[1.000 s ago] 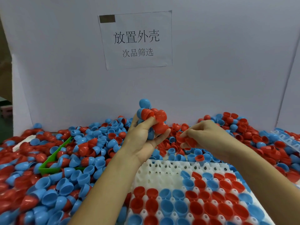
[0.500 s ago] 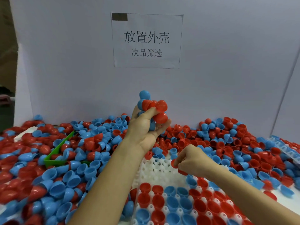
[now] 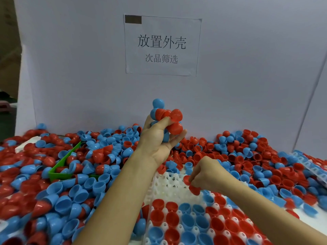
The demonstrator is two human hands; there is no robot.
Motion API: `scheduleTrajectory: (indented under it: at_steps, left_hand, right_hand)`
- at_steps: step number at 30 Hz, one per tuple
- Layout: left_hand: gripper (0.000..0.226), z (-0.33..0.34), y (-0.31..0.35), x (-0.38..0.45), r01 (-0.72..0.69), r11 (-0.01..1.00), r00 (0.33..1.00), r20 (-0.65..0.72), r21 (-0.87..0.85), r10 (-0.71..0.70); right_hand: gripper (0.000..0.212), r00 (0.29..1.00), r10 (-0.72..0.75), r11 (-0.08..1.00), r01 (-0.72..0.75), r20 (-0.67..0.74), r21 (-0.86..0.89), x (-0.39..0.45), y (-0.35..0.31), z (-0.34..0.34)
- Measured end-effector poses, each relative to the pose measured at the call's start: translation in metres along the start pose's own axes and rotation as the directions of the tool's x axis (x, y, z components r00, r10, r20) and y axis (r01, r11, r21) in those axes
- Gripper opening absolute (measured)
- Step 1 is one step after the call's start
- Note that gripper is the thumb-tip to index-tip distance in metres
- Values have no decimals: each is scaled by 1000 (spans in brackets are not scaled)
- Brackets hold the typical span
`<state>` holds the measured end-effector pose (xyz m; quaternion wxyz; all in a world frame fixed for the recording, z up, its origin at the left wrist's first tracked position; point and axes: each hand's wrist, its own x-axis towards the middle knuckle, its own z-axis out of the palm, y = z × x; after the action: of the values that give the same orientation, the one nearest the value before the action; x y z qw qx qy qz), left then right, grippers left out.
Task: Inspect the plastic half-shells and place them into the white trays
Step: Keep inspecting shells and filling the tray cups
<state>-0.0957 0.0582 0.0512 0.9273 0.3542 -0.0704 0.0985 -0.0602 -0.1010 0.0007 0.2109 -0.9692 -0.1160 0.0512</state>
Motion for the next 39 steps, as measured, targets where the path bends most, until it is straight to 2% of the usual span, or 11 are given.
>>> scheduleTrajectory:
  at_steps: [5,13,17,21,22,25,30,32,35,37,39]
  left_hand:
    - [27,1,0,0,3,1000,1000,-1,-12,-3]
    - [31,1,0,-1,11,1000,1000,-5,-13,-11]
    - [31,0,-1,-1,13,1000,1000,-8,-13,-13]
    - [31,-1,-1,0,12,1000,1000,-13,-8,-12]
    - [31,-2,-1,0,12,1000,1000,-16,-7,-12]
    - [31,-3,-2,1,13,1000,1000,-11,2,-12]
    - [26,-6,-3,2,14,999,1000,6,32,-14]
    - [24,-6,-2,2,18,1000,1000,3,15,-18]
    - [29,-8,-1,2,20,1000,1000,1,19,-20]
    - [32,-9,-1,3,16,999,1000,10,46,-16]
    - [35,-9,-3,3,7,997,1000,-3,73,-7]
  right_hand:
    - [17,1000,-10,997,11,16,-77,-6,1,9]
    - [9,990,-107,922,132,88,-363,-10,0,6]
    - [29,976,-196,844,218,96,-490,-12,-3,6]
    - [12,959,-223,800,284,177,-529,-10,-1,4]
    - [11,956,-220,797,291,194,-529,-10,-1,4]
    - [33,954,-214,798,294,209,-525,-9,-3,6]
    - [38,953,-195,814,289,232,-504,-7,-10,6]
    - [33,953,-158,846,265,257,-463,-5,-9,4]
    - [9,951,-134,887,240,278,-393,-3,-7,-8]
    - [15,967,-187,921,233,172,-312,-3,-4,-21]
    - [20,956,-290,947,281,-40,-157,-7,-10,-37]
